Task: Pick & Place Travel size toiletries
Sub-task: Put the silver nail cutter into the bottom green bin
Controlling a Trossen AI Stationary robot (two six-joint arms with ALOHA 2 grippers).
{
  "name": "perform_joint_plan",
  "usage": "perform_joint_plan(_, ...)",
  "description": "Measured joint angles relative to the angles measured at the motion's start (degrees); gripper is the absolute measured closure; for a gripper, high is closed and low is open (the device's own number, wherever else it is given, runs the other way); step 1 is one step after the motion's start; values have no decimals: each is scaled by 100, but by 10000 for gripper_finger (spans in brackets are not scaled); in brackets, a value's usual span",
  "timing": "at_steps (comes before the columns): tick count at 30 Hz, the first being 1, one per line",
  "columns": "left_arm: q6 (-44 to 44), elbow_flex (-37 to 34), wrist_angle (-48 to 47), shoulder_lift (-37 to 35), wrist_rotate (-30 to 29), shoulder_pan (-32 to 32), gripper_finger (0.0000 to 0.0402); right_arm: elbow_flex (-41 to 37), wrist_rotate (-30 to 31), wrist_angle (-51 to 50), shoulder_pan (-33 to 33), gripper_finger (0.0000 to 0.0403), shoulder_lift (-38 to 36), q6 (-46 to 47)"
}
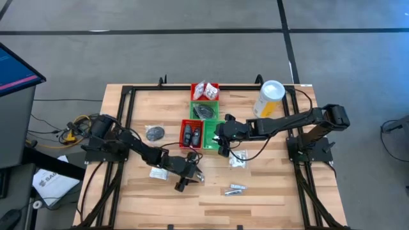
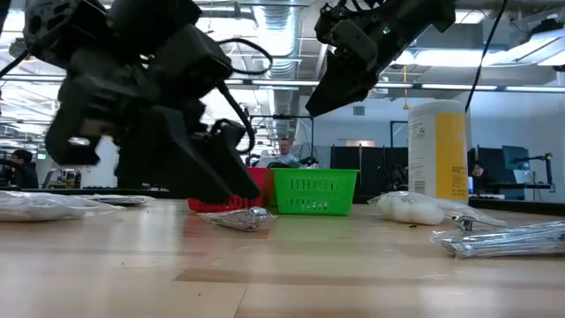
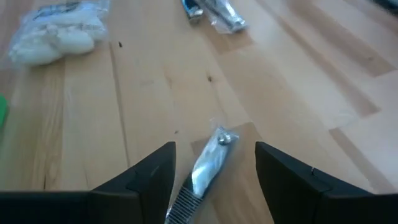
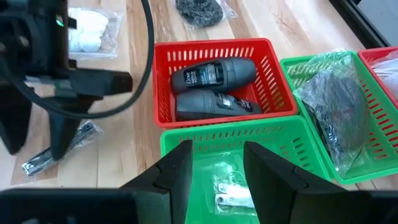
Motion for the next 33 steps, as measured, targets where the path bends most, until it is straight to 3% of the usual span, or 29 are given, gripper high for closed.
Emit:
perform_joint_plan(11, -87, 122, 35, 421, -29, 2, 203, -2, 0, -39, 4, 270, 2, 0)
perform_joint_plan(14, -85, 121, -3, 394, -27, 1, 240, -2, -1, -40, 6, 269, 2, 0)
perform_joint_plan(20, -80, 109, -79, 323, -42, 4, 358, -2, -1, -42, 4, 273, 2, 0)
perform_joint_plan(27, -472, 109, -64, 308, -93, 2, 357, -2, -2, -53, 4, 275, 4, -2)
perform_joint_plan(33, -515, 100, -95, -267, -519, -11, 357, -2, -12, -40, 5, 273, 4, -1)
